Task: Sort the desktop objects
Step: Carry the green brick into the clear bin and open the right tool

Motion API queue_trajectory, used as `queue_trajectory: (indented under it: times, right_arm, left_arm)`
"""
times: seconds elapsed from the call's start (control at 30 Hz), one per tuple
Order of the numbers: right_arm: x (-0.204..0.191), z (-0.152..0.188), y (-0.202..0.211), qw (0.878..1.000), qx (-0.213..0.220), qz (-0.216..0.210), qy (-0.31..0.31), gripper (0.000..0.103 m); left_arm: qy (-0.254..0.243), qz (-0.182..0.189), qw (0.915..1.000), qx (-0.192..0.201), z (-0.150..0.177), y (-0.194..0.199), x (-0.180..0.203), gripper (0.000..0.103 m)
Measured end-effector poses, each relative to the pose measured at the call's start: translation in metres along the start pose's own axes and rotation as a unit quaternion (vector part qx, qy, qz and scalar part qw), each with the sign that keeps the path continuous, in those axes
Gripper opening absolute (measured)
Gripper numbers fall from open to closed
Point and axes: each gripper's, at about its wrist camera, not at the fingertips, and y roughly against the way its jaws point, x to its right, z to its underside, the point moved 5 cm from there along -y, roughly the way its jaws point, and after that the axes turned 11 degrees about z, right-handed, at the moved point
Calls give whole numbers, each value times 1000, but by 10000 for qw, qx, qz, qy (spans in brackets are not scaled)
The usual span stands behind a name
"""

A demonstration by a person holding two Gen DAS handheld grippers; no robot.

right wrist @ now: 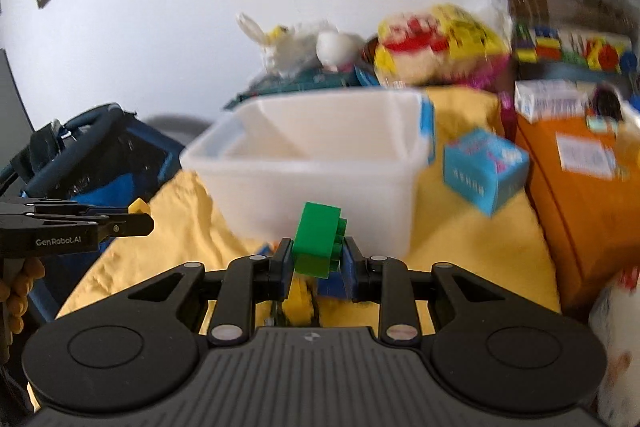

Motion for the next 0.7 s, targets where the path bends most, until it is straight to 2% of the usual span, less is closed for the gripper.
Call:
queue_trajectory:
  times: [0.2, 0.4, 0.7]
  right_arm:
    - [7, -45, -2, 9995, 302, 18, 134, 28]
    - [14, -82, -14, 9988, 418, 41, 250, 28]
    - [11, -122, -40, 9988, 359, 16, 325, 28]
  left_arm:
    - [-205, -31, 9997, 154, -36, -2, -4, 28]
    - [-228, -51, 9996, 186, -70, -15, -12, 28]
    - [-318, 0, 9993, 205, -117, -36, -13, 28]
